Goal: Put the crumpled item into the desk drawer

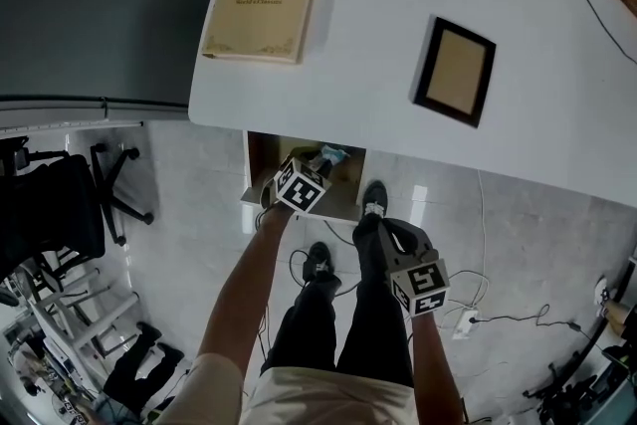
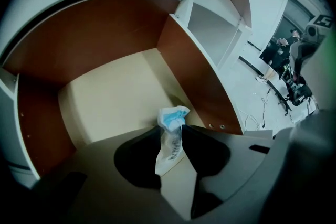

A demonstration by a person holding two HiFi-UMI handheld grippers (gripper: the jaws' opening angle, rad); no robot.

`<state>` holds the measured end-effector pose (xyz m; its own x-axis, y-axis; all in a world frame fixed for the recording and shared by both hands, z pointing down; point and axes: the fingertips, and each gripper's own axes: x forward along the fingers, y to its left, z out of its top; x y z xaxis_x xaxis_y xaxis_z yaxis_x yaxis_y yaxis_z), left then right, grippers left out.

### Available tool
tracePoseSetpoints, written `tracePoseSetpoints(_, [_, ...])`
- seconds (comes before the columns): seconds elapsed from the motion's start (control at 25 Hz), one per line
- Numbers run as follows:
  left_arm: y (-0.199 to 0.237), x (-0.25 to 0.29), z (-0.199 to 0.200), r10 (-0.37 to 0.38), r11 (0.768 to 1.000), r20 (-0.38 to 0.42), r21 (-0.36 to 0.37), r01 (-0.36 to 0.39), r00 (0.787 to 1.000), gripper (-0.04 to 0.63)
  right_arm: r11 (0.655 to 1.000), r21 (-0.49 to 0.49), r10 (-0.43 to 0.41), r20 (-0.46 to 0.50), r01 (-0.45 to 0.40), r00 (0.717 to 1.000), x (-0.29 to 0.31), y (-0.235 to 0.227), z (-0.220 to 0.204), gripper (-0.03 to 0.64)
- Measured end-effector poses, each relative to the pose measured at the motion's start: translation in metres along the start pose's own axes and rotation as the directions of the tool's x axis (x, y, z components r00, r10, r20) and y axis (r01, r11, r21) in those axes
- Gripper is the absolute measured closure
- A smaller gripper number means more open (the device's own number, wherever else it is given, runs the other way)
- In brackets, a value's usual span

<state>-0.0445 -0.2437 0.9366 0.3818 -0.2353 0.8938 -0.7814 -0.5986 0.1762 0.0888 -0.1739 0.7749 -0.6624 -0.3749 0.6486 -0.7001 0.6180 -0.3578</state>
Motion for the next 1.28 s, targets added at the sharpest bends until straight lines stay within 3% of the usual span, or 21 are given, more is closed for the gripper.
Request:
tracePoseSetpoints(0.28, [-0.001,-0.042,0.023,0.023,0.999,0.083,0.04,-0.027,0.996,0.459,1.0,-0.016,-0.025,-0.008,0.025,1.0,-0.012,0.018,0.001,0.592])
tracePoseSetpoints(0.6, [-0.007,-0.111,0.016,0.036,0.999,0.161,0.017,-0.039,0.986,0.459,0.998,0.014,-0.066,0.038,0.065,0.997,-0.033,0.056,0.019,0.592])
tracePoseSetpoints(0.84, [-0.038,-0.186,0.015,0.04,0.999,0.296,-0.039,-0.03,0.954,0.459,0.997,-0.029,-0.074,0.018,0.074,0.997,-0.04,0.09,0.022,0.592])
tracePoseSetpoints(1.28, [-0.1,-0.277,-0.017,0.072,0.997,0.37,0.005,-0.08,0.926,0.459,0.992,-0.031,-0.12,0.056,0.122,0.991,-0.077,0.145,0.023,0.592])
